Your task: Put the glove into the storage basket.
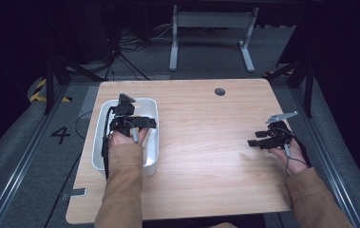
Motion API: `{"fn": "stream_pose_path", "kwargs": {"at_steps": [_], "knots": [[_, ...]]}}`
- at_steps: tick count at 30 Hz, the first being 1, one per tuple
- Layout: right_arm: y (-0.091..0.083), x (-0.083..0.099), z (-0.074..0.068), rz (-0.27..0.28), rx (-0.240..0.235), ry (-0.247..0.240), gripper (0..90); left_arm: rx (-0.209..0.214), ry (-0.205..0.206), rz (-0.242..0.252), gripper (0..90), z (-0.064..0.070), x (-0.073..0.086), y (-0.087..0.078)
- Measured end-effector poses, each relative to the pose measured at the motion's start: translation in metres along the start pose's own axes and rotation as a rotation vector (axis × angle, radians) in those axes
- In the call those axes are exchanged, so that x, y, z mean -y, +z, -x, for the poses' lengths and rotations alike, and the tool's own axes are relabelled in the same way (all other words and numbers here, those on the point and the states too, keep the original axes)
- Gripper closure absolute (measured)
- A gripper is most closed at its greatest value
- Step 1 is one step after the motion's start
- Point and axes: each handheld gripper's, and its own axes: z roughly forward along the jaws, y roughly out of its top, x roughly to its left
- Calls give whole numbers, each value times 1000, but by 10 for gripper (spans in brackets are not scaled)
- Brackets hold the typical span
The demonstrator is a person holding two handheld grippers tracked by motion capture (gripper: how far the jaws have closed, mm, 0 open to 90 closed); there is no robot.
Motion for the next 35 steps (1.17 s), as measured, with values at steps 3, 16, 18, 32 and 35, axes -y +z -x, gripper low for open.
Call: {"fn": "stream_pose_path", "kwargs": {"at_steps": [3,16,18,32,35], "knots": [[-2,1,0,4,4,-3,351,30,57,23,0,13,4,-4],[-8,7,1,9,14,-10,341,111,381,16,69,96,41,8],[-7,8,2,11,13,-2,340,134,425,24,68,106,49,12],[-3,7,-4,15,-3,-57,333,303,731,154,147,130,100,56],[-4,7,-4,20,1,-56,333,327,721,184,136,130,105,59]]}}
